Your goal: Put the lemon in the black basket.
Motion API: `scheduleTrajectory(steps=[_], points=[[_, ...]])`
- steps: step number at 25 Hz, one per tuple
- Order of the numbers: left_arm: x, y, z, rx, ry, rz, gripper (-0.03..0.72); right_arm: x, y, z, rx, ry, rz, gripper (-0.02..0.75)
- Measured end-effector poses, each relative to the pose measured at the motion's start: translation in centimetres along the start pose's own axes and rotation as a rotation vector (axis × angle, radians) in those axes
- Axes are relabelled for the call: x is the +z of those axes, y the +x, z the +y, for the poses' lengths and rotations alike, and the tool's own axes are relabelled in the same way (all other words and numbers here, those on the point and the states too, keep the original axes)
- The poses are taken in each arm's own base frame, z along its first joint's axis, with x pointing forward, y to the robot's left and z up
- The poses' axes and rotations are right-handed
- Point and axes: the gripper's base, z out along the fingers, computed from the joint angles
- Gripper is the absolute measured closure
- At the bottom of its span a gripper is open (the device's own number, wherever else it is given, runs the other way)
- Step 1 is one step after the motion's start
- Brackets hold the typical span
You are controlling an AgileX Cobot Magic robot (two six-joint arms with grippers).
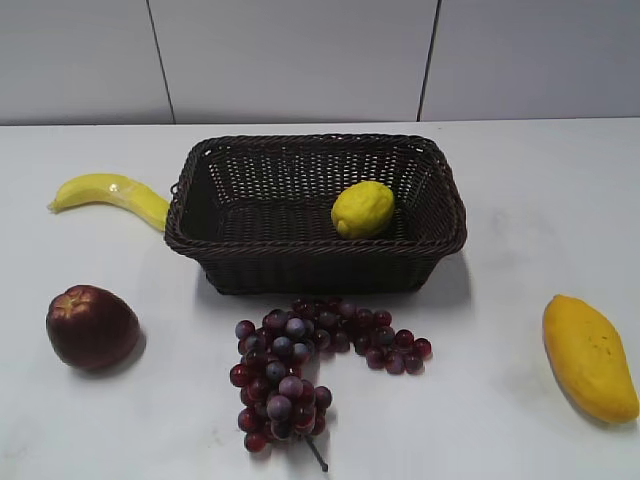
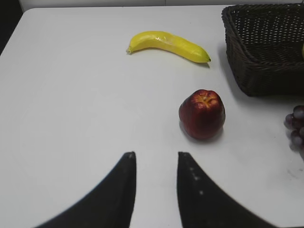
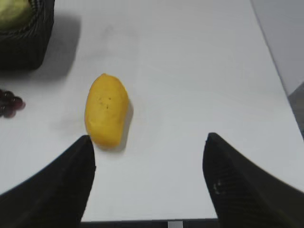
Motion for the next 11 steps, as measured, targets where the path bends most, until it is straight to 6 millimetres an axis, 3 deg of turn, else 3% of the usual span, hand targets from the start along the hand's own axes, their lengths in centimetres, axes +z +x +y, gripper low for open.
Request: scheduleTrajectory(steps=[11], points=[[0.0,0.0,0.0,0.0,0.0,0.0,0.453,-0.71,0.4,0.05,0.03,0.043,-0.053,0.16]])
